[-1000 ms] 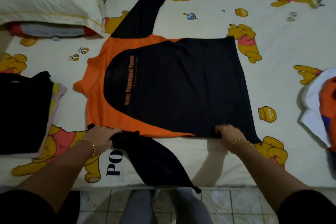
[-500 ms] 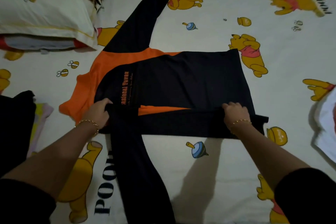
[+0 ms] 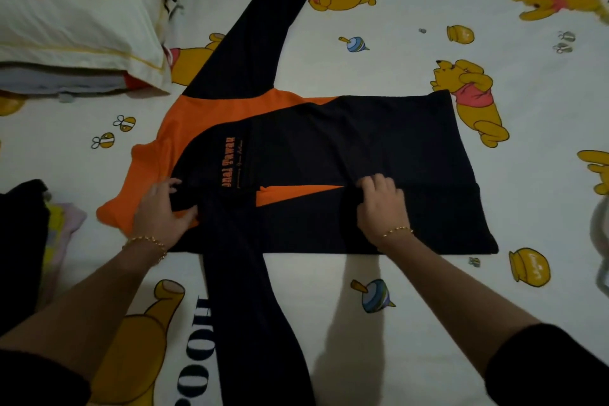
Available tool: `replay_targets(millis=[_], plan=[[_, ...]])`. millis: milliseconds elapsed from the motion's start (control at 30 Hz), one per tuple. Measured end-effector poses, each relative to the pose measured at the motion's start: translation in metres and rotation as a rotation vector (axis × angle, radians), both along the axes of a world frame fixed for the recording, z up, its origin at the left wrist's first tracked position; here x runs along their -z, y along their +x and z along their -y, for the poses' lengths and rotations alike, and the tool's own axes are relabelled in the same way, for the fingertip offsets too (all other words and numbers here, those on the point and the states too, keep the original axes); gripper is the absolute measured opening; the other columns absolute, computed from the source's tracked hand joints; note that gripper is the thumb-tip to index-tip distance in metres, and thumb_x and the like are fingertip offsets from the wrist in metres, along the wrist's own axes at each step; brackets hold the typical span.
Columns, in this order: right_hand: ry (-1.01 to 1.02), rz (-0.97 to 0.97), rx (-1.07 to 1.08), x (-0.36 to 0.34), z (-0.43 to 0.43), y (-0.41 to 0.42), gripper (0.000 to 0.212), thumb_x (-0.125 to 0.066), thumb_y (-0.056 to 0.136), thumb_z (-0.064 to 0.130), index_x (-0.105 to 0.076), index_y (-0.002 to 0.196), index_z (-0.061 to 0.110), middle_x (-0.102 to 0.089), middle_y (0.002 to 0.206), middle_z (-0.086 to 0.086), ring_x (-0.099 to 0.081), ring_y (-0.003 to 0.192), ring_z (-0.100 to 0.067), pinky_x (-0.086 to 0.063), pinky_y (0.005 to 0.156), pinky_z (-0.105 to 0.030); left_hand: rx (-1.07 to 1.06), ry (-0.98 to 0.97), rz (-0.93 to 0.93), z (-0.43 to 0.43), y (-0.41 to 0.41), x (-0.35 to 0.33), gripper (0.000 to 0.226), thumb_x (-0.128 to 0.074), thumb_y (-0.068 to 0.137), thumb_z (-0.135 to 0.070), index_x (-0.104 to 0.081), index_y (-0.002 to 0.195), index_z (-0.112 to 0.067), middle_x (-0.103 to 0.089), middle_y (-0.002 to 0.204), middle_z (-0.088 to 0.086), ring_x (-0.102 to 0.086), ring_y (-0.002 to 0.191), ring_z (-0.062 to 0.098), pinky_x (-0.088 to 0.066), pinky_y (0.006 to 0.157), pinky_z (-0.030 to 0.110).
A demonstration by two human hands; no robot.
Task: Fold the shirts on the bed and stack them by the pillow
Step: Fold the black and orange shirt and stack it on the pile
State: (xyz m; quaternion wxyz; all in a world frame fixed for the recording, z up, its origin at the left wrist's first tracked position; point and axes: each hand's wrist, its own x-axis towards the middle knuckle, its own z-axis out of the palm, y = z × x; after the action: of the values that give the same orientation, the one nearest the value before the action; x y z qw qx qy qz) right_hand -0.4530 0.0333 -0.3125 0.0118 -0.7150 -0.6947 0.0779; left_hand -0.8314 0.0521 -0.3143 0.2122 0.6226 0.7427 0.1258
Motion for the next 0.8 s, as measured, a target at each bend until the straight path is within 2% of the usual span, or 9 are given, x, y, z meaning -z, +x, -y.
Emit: replay_targets(millis=[67, 167, 267, 333, 433, 500, 600, 700, 800], plan=[[0.000, -0.085, -0.065, -0.002, 0.006, -0.039, 0.024, -0.050, 0.082, 0.015, -0.054, 0.106, 0.014, -0.053, 0.103, -0.007, -0.050, 0.093, -0.029, -0.039, 0.074, -0.039, -0.030, 0.024, 0.053, 0.010, -0.009, -0.003, 0.053, -0.074, 0.078, -0.028, -0.050, 0.122, -0.010, -0.056, 0.113, 0.012, -0.053, 0.106, 0.028, -0.046, 0.090, 0.044], [-0.026, -0.230, -0.126, -0.004, 0.014, -0.095, 0.016, -0.050, 0.088, 0.024, -0.055, 0.097, 0.013, -0.056, 0.097, -0.007, -0.053, 0.090, -0.027, -0.042, 0.072, -0.038, -0.041, -0.008, 0.137, 0.019, -0.021, -0.009, 0.038, -0.070, 0.083, -0.028, -0.058, 0.116, -0.012, -0.060, 0.101, 0.003, -0.054, 0.091, 0.019, -0.045, 0.079, 0.035], [-0.167, -0.355, -0.058, -0.005, 0.025, -0.143, 0.028, -0.047, 0.093, 0.038, -0.057, 0.096, 0.012, -0.059, 0.097, -0.006, -0.055, 0.092, -0.024, -0.044, 0.072, -0.034, -0.007, -0.033, 0.108, 0.014, -0.033, -0.013, 0.028, -0.062, 0.089, -0.027, -0.062, 0.113, -0.012, -0.064, 0.086, 0.006, -0.056, 0.076, 0.021, -0.042, 0.065, 0.031], [-0.277, -0.424, 0.023, -0.003, 0.028, -0.163, 0.030, -0.051, 0.092, 0.041, -0.058, 0.099, 0.012, -0.059, 0.098, -0.004, -0.056, 0.092, -0.022, -0.045, 0.073, -0.031, -0.025, 0.015, 0.063, 0.004, -0.038, -0.019, 0.022, -0.064, 0.088, -0.023, -0.061, 0.104, -0.009, -0.059, 0.083, 0.004, -0.057, 0.077, 0.025, -0.038, 0.063, 0.031], [-0.331, -0.553, 0.136, 0.001, 0.029, -0.177, 0.018, -0.059, 0.088, 0.030, -0.060, 0.092, 0.013, -0.062, 0.093, -0.005, -0.059, 0.087, -0.021, -0.047, 0.073, -0.029, -0.065, 0.049, -0.031, -0.013, -0.045, -0.025, 0.026, -0.072, 0.079, -0.019, -0.057, 0.098, -0.012, -0.053, 0.103, 0.011, -0.057, 0.088, 0.031, -0.044, 0.070, 0.037], [-0.312, -0.745, 0.313, -0.002, 0.027, -0.174, 0.012, -0.057, 0.089, 0.023, -0.057, 0.081, 0.014, -0.061, 0.078, -0.003, -0.057, 0.074, -0.019, -0.045, 0.067, -0.027, -0.068, -0.028, -0.061, -0.018, -0.042, -0.026, 0.034, -0.073, 0.074, -0.016, -0.054, 0.102, -0.017, -0.047, 0.110, 0.012, -0.054, 0.095, 0.035, -0.046, 0.081, 0.044], [-0.268, -1.016, 0.548, -0.011, 0.024, -0.169, 0.023, -0.049, 0.094, 0.018, -0.043, 0.072, 0.015, -0.047, 0.065, 0.002, -0.044, 0.062, -0.012, -0.036, 0.054, -0.020, 0.017, -0.048, -0.023, -0.019, -0.032, -0.029, 0.046, -0.070, 0.070, -0.014, -0.050, 0.111, -0.021, -0.043, 0.117, 0.007, -0.046, 0.109, 0.028, -0.033, 0.099, 0.047], [-0.261, -1.091, 0.582, -0.018, 0.022, -0.162, 0.025, -0.044, 0.097, 0.019, -0.037, 0.073, 0.015, -0.040, 0.065, 0.002, -0.038, 0.059, -0.011, -0.032, 0.055, -0.025, 0.165, 0.052, 0.059, -0.018, -0.009, -0.035, 0.038, -0.063, 0.077, -0.013, -0.051, 0.113, -0.022, -0.046, 0.120, 0.001, -0.043, 0.115, 0.021, -0.032, 0.101, 0.045], [-0.219, -1.184, 0.589, -0.024, 0.017, -0.153, 0.029, -0.048, 0.097, 0.022, -0.037, 0.070, 0.017, -0.039, 0.066, 0.002, -0.040, 0.064, -0.012, -0.035, 0.060, -0.027, 0.217, 0.132, 0.132, -0.025, 0.016, -0.038, 0.028, -0.053, 0.088, -0.015, -0.056, 0.115, -0.021, -0.053, 0.120, -0.001, -0.047, 0.115, 0.019, -0.034, 0.101, 0.042]])
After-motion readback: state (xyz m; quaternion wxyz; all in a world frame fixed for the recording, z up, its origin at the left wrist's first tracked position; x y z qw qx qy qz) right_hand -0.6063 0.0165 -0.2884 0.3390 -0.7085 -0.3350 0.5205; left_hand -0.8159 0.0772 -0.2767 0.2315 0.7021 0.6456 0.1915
